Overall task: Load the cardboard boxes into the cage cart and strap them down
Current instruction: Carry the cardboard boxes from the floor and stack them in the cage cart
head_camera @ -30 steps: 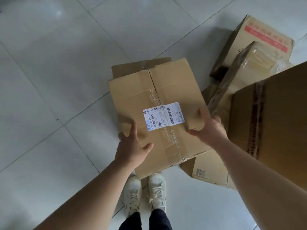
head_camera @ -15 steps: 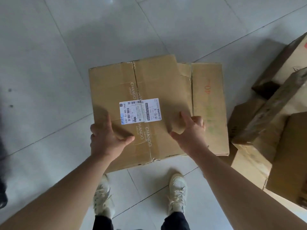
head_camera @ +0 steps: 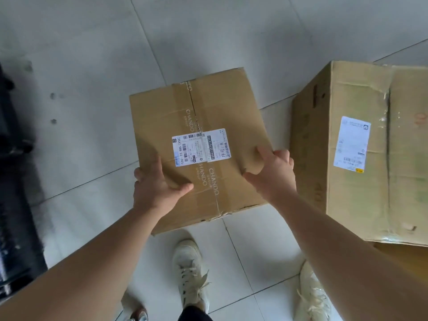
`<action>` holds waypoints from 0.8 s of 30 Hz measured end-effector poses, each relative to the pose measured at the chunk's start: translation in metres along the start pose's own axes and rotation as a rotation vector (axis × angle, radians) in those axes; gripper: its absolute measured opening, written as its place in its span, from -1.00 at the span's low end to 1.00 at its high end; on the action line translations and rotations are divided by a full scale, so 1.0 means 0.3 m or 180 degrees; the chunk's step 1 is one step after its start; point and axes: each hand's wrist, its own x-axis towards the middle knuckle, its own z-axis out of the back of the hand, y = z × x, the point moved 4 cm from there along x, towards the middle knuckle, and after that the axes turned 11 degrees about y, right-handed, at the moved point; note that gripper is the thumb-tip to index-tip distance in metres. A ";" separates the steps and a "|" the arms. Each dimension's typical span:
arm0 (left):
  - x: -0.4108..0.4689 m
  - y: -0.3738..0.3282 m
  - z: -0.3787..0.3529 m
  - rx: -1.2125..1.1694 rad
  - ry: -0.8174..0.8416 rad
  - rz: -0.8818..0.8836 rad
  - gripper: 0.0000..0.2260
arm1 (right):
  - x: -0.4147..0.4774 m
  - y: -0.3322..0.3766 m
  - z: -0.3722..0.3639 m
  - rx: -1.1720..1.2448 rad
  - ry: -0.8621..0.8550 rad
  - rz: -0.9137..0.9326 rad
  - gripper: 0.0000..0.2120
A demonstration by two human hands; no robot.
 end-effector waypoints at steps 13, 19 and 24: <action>0.227 0.120 -0.203 0.0173 0.0204 0.0116 0.03 | 0.155 -0.098 -0.265 -0.0285 0.0382 -0.0244 -0.37; 0.179 0.035 -0.229 0.0657 0.0268 0.0155 -0.18 | 0.127 -0.122 -0.251 -0.0148 0.0527 -0.0081 -0.38; 0.091 -0.187 -0.214 0.0515 -0.0113 -0.0681 -0.42 | 0.070 -0.167 -0.093 -0.0197 0.0025 0.0174 -0.40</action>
